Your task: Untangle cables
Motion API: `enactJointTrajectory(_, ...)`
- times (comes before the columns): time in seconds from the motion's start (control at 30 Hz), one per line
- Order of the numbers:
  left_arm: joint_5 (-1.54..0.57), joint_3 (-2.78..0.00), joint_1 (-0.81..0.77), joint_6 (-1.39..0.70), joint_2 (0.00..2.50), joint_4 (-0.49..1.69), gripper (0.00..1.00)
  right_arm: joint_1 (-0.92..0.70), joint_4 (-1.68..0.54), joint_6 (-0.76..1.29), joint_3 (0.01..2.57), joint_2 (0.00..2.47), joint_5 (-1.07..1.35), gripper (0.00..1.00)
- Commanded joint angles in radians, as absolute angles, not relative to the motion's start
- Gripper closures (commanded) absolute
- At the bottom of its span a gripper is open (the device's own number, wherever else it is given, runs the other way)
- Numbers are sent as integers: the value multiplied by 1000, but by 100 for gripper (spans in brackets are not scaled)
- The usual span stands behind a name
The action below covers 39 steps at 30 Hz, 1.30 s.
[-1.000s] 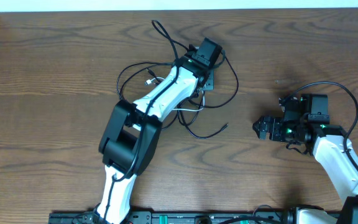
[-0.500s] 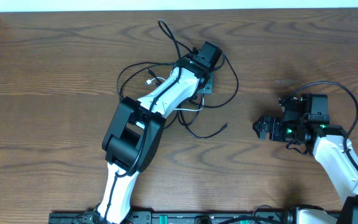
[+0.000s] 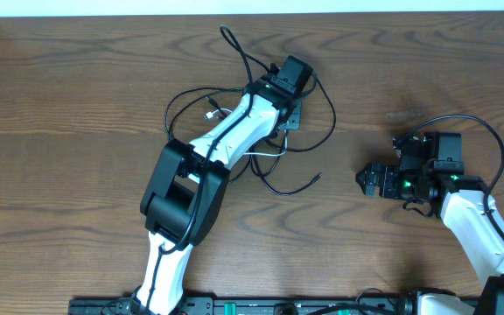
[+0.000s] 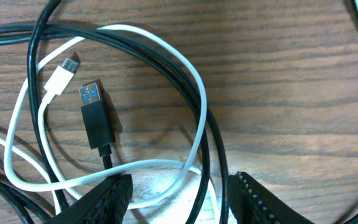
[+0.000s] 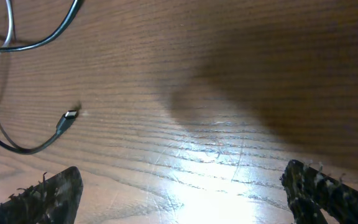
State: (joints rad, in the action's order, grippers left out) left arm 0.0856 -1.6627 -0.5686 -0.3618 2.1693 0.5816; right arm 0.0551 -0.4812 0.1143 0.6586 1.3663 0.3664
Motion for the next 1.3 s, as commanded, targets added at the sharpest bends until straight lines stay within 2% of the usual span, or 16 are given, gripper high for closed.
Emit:
enactJointTrajectory(0.0,139,-1672,-566,-380,2138,570,45,57,-479,119,652,1368,369,1)
enactJointTrajectory(0.3,178,-1641,-566,-406,2140,498,45,57,-479,119,652,1368,369,1)
enactJointTrajectory(0.37,178,-1640,-566,-406,2146,495,50,57,-479,119,652,1368,369,1)
enactJointTrajectory(0.67,178,-1640,-565,-405,2178,487,50,57,-479,119,652,1369,369,1)
enactJointTrajectory(0.87,178,-1640,-551,-415,2178,477,45,57,-479,119,652,1368,369,1)
enactJointTrajectory(0.9,177,-1640,-545,-469,2178,490,40,57,-479,119,652,1368,369,1)
enactJointTrajectory(1.03,177,-1640,-533,-649,2178,543,39,57,-479,119,652,1368,369,1)
enactJointTrajectory(1.27,177,-1640,-532,-738,2178,517,39,57,-479,119,652,1368,369,1)
